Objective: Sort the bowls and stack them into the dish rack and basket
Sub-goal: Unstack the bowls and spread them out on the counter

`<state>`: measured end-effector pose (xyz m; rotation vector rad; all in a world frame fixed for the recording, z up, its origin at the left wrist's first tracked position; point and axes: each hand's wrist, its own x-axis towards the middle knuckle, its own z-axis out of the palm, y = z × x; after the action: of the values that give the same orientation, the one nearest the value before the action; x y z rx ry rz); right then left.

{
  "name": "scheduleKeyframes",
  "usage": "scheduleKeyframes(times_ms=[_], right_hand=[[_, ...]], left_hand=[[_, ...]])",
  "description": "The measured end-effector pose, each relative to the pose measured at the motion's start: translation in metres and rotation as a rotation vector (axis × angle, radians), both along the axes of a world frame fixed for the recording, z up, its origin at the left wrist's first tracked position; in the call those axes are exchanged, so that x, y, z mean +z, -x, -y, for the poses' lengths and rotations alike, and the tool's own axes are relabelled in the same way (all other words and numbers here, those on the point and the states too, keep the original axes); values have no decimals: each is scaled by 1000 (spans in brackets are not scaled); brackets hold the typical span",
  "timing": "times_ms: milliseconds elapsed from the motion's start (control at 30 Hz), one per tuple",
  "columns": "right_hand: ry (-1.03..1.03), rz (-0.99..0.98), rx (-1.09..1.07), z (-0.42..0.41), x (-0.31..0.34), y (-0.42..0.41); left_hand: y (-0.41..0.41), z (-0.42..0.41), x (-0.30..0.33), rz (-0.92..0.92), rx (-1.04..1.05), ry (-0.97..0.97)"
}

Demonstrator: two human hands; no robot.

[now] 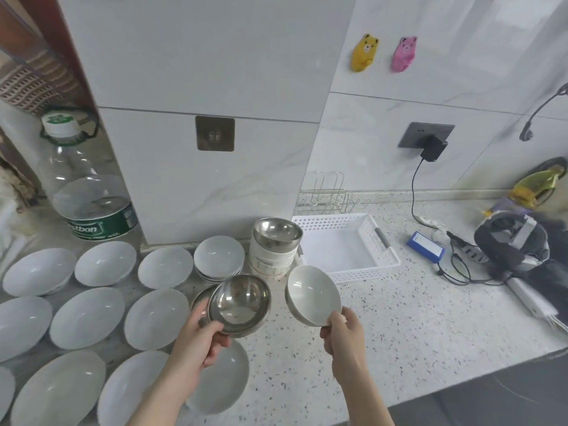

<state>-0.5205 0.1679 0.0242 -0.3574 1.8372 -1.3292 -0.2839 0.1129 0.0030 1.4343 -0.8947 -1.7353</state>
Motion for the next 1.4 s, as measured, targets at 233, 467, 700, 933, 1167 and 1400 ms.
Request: scheduleKeyframes(times_ms=[233, 467, 700, 933, 1167, 1400], right_hand=[[-19, 16, -30, -17, -12, 63], [-9, 33, -41, -20, -26, 83], [-31, 80, 4, -14, -41, 79], [-67, 100, 80, -9, -49, 71], [-57, 101, 136, -4, -50, 69], [-57, 121, 154, -2, -53, 70]], left_hand=[[68, -2, -13, 86, -28, 19], [105, -14, -24, 159, -88, -41], [112, -19, -37, 242, -95, -52], [114, -7, -40, 326, -44, 6], [114, 6, -42, 351, 6, -31], [117, 13, -48, 385, 23, -56]])
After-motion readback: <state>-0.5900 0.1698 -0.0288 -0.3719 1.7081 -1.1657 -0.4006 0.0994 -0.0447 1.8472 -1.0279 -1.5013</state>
